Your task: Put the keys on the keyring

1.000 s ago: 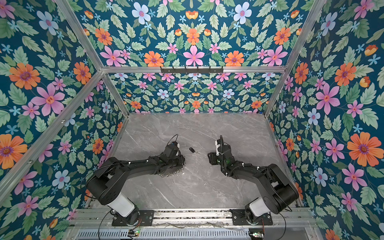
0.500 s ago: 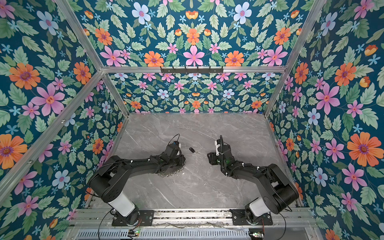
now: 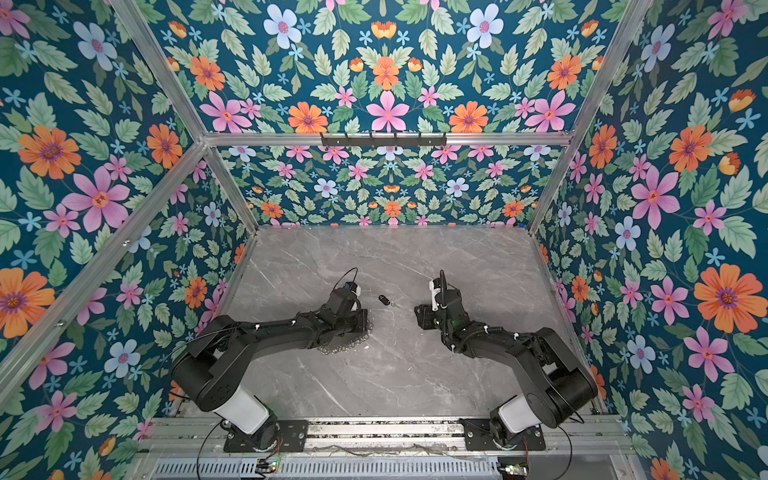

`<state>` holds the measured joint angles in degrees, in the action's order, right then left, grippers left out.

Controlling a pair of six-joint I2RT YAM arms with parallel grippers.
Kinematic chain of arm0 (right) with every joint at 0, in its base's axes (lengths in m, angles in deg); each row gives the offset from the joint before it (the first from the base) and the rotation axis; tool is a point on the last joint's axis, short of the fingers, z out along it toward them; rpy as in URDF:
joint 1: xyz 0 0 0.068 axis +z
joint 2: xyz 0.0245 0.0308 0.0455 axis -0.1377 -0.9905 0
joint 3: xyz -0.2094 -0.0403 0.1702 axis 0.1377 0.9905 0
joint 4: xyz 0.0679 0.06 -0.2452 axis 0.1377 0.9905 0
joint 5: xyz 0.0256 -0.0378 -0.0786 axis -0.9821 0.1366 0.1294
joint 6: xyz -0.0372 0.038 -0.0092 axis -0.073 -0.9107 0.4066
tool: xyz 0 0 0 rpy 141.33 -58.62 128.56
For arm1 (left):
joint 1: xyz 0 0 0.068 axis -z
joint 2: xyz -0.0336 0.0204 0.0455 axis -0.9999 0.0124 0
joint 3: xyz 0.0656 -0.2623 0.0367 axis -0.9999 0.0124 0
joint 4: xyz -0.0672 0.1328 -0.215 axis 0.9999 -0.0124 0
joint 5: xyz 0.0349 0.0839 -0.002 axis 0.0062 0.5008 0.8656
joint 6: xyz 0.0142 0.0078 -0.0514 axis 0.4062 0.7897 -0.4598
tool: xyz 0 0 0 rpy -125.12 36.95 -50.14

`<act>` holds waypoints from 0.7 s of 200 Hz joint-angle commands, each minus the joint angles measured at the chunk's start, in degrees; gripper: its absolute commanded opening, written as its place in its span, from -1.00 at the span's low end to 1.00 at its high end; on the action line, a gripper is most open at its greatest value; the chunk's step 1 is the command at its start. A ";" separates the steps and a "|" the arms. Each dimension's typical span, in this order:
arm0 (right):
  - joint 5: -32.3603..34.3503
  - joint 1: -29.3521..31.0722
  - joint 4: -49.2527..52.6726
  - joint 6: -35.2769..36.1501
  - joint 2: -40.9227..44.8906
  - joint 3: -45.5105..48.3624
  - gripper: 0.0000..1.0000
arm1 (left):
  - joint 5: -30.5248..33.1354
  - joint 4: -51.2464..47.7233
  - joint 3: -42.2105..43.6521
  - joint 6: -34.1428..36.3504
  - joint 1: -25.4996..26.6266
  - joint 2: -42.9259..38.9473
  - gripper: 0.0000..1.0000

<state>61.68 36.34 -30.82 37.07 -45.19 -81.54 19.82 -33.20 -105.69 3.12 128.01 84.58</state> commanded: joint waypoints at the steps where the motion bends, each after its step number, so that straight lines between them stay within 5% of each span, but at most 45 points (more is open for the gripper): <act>1: -0.08 0.00 0.14 -0.07 0.26 -0.38 0.10 | 0.81 -0.01 0.30 1.06 -0.05 -1.43 -1.00; 22: -0.13 0.05 0.16 -0.07 0.38 -0.38 0.10 | 0.85 -0.25 0.56 1.38 -0.05 -2.12 -1.00; 47: -0.17 0.01 0.15 -0.06 0.33 -0.32 0.10 | 0.40 -0.27 0.56 1.26 -0.05 -1.42 -0.61; 79: -0.21 0.01 0.19 -0.05 0.49 -0.28 0.10 | -0.76 0.25 -0.11 0.73 -0.10 0.53 -0.42; 140: -0.21 0.03 0.17 0.04 0.61 -0.29 0.10 | -0.37 -0.05 -2.18 0.75 -0.05 2.68 -0.33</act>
<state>61.48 36.34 -30.82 37.07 -44.77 -81.54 18.90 -33.16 -107.20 3.71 128.01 87.12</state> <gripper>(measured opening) 0.552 0.333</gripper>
